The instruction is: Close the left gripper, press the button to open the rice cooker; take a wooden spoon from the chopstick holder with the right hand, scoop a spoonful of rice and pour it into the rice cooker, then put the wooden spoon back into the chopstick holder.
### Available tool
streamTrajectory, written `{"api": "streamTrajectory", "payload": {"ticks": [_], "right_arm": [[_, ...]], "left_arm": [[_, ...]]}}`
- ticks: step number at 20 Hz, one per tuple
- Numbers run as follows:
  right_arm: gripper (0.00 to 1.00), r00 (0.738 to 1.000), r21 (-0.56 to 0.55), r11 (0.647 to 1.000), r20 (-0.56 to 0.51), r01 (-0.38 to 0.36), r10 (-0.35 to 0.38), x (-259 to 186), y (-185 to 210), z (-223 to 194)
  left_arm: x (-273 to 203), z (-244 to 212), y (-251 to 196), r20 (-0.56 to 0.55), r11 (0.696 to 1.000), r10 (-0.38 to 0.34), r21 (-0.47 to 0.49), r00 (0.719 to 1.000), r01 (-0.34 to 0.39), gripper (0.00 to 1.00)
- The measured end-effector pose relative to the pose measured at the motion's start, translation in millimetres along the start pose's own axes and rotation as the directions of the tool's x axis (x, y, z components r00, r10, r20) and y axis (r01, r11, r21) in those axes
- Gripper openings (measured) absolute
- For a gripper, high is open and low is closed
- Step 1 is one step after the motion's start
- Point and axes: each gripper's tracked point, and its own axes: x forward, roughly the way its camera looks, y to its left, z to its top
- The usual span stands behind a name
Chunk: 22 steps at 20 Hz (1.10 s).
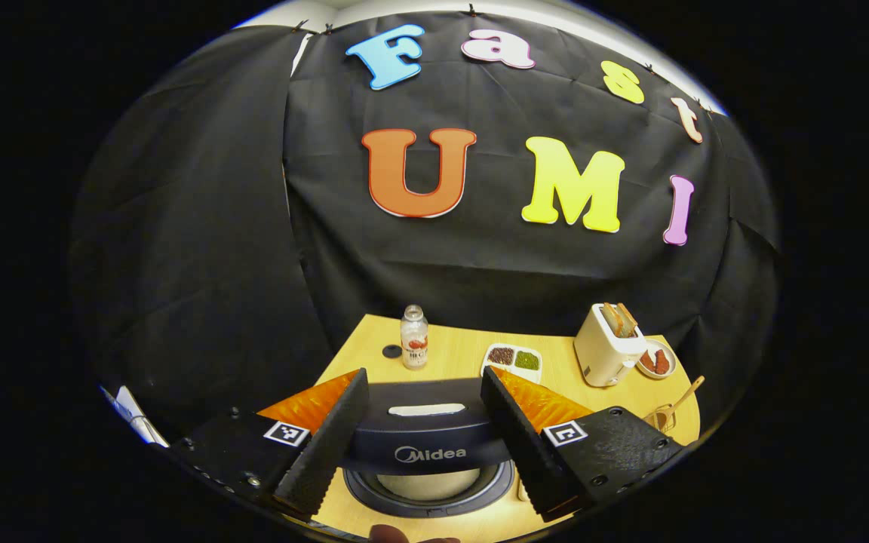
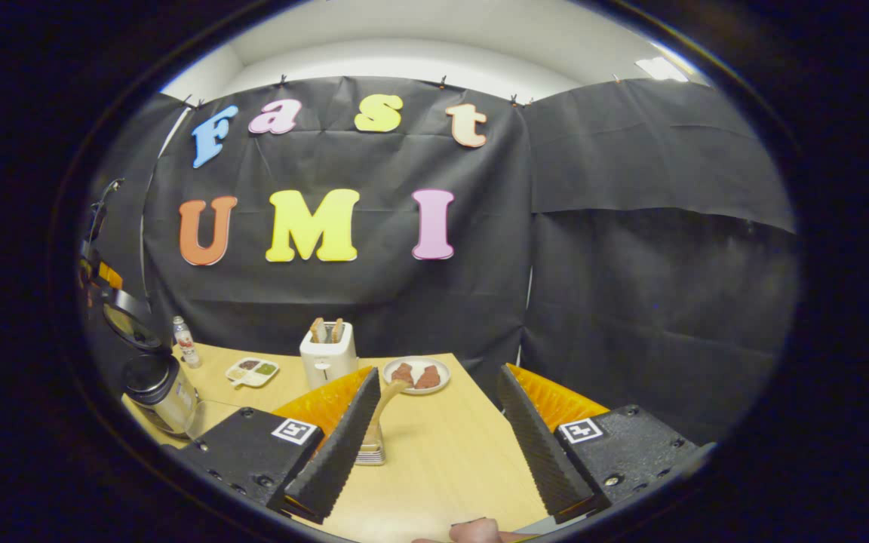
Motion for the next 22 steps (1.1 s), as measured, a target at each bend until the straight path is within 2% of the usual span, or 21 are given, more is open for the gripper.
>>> {"api": "streamTrajectory", "payload": {"ticks": [5, 12, 18, 22], "right_arm": [[1.00, 0.997, -0.027, 0.997, -0.018, -0.071, 0.071, 14.4, 25.8, -0.4], [1.00, 0.992, -0.071, 0.990, -0.021, -0.122, 0.121, 22.3, 50.0, 2.0], [1.00, 0.990, -0.115, 0.983, -0.025, -0.143, 0.141, 25.0, 60.2, 0.2], [1.00, 0.989, -0.091, 0.984, -0.024, -0.150, 0.148, 27.6, 67.0, 3.2]], "left_arm": [[-15.2, -62.6, 0.0, -0.062, 1.000, 0.017, 0.013, 0.998, -0.016, 1.00], [-16.7, -125.9, -1.2, -0.123, 0.999, 0.032, 0.023, 0.992, -0.029, 1.00], [-11.3, -148.7, -1.0, -0.154, 0.999, 0.037, 0.027, 0.987, -0.033, 1.00], [-9.5, -158.5, -0.1, -0.171, 0.998, 0.055, 0.022, 0.984, -0.052, 1.00]]}}
